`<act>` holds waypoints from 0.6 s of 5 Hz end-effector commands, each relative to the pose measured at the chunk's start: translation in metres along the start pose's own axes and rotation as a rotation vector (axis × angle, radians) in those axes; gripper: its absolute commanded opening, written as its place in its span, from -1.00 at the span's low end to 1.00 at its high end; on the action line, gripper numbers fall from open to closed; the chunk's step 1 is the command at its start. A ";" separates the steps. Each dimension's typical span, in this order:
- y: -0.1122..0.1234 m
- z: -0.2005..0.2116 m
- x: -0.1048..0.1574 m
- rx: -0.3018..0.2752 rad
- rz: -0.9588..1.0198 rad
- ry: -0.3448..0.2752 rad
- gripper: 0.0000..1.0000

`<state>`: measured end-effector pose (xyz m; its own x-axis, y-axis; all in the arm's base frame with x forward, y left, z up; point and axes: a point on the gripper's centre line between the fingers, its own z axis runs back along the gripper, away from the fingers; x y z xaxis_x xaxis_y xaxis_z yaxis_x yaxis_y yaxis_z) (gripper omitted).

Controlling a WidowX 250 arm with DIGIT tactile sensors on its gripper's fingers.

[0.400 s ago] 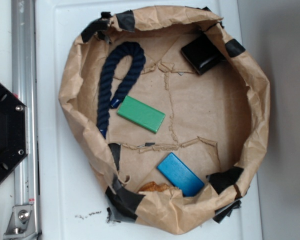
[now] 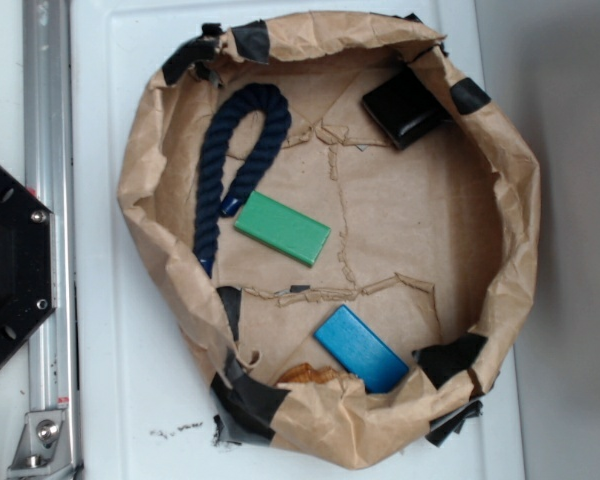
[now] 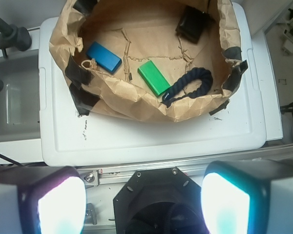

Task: Grab the green block.

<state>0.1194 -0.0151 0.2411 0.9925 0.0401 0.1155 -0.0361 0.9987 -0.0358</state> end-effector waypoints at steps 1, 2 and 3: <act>0.044 -0.042 0.099 -0.023 -0.146 -0.105 1.00; 0.040 -0.074 0.137 -0.037 -0.253 -0.111 1.00; 0.020 -0.127 0.127 -0.035 -0.397 -0.019 1.00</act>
<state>0.2539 0.0158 0.1179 0.9404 -0.3230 0.1062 0.3284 0.9438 -0.0382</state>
